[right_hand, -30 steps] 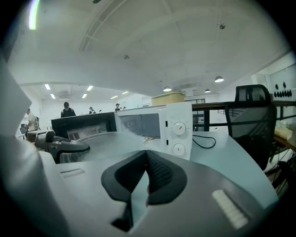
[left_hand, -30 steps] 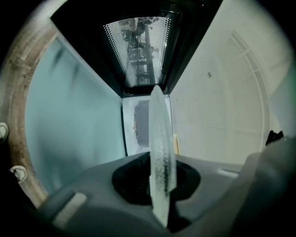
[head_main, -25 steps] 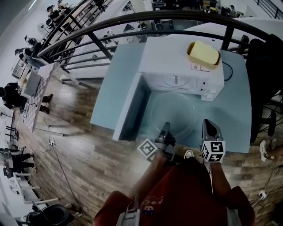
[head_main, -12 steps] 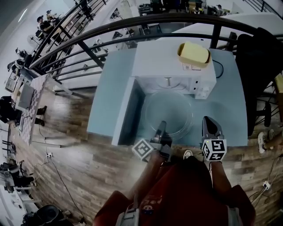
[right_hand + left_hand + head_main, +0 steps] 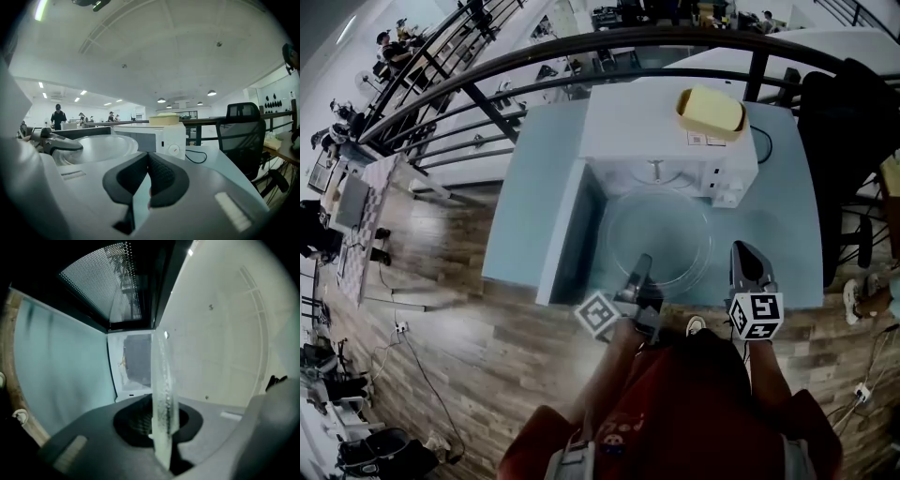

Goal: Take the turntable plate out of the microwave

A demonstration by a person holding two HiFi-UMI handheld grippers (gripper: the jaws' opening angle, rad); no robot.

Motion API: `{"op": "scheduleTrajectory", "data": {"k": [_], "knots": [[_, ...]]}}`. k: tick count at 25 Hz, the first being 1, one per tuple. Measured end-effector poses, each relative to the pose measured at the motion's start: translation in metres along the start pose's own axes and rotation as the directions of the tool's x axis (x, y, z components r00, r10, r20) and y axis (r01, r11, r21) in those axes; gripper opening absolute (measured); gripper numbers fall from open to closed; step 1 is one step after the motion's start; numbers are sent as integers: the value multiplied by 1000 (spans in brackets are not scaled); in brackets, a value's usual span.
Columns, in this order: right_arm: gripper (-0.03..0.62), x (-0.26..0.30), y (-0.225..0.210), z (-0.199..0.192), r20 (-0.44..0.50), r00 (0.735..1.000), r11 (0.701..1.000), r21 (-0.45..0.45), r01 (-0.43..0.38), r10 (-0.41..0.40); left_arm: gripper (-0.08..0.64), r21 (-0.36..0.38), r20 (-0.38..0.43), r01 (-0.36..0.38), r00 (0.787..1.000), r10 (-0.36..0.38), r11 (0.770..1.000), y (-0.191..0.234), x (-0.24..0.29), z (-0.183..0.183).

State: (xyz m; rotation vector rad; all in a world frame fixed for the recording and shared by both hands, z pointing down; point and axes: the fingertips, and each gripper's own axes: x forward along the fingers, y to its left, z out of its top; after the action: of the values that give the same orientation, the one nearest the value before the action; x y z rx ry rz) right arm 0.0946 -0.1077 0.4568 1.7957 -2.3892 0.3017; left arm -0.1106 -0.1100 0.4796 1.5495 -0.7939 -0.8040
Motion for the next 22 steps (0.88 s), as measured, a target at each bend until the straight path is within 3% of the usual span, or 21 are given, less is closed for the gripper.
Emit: {"op": "scheduleTrajectory", "data": {"k": [22], "knots": [[0,5,1,11,15,999,999,-24,-29,30,23,-13,13,46,999,-46,999,-16,5,5]]}}
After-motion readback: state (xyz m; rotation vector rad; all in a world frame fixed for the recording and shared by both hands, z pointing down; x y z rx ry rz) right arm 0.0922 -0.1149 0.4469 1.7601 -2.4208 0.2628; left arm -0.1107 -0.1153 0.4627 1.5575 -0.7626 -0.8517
